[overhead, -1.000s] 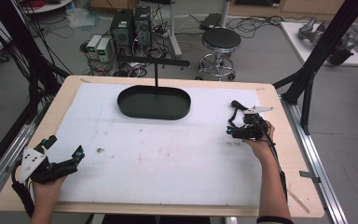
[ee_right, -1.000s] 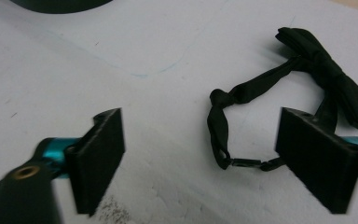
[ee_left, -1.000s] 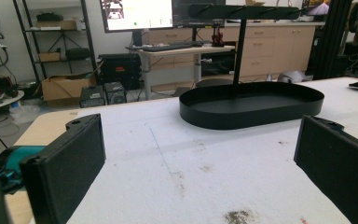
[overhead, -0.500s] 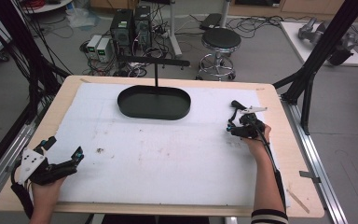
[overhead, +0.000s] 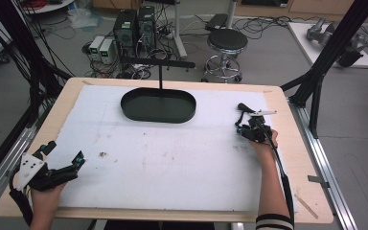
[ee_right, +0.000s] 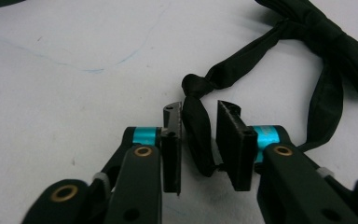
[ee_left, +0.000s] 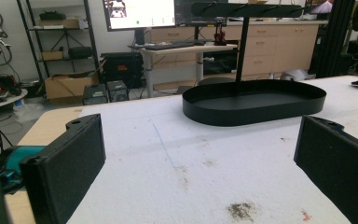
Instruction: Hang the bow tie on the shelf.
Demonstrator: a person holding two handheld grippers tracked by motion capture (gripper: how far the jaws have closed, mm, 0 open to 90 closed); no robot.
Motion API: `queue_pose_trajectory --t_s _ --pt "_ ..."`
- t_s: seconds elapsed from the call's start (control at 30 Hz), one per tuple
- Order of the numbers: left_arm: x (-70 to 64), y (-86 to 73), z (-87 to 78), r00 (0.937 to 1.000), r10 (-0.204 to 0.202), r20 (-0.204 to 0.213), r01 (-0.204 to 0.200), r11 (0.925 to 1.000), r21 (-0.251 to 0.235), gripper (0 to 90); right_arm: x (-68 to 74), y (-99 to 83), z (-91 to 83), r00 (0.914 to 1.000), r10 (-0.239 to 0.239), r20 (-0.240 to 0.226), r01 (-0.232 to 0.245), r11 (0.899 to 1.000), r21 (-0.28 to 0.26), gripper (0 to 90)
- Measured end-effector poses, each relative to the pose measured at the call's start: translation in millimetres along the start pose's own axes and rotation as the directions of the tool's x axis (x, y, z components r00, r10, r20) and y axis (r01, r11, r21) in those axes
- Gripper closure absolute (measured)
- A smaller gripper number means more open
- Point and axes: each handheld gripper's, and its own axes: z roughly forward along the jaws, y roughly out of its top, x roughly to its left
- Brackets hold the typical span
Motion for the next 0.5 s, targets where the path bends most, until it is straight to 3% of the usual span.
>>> queue_pose_trajectory --t_s 0.1,0.13,0.3,0.43,0.47,0.5 --pt "0.2 0.0 -0.4 1.0000 0.001 0.000 -0.001 1.0000 0.000 2.4 0.1 -0.2 0.1 1.0000 0.003 0.001 -0.003 1.000 -0.001 78.6" --pt "0.2 0.1 -0.5 1.0000 0.001 0.000 -0.001 1.0000 0.000 2.4 0.9 -0.9 -0.5 0.9998 0.019 0.005 -0.019 1.000 -0.004 82.9" --pt "0.2 0.2 -1.1 1.0000 0.000 0.002 0.000 1.0000 -0.004 2.4 -0.4 -1.4 -3.0 0.9984 0.055 0.016 -0.054 0.998 -0.030 86.9" --pt "0.8 0.3 -1.7 1.0000 0.001 -0.001 -0.001 1.0000 -0.004 2.4 3.4 5.1 -18.1 0.9994 0.035 0.004 -0.034 0.992 -0.122 87.3" --pt "0.7 0.4 -1.7 1.0000 -0.001 0.001 0.001 1.0000 -0.005 2.4 3.4 5.1 -18.1 0.9994 0.035 0.004 -0.034 0.992 -0.122 87.3" --pt "0.7 0.5 -1.7 1.0000 0.000 0.001 0.000 1.0000 -0.006 2.4 4.1 7.8 -27.0 0.9992 0.040 -0.009 -0.041 0.985 -0.169 87.5"
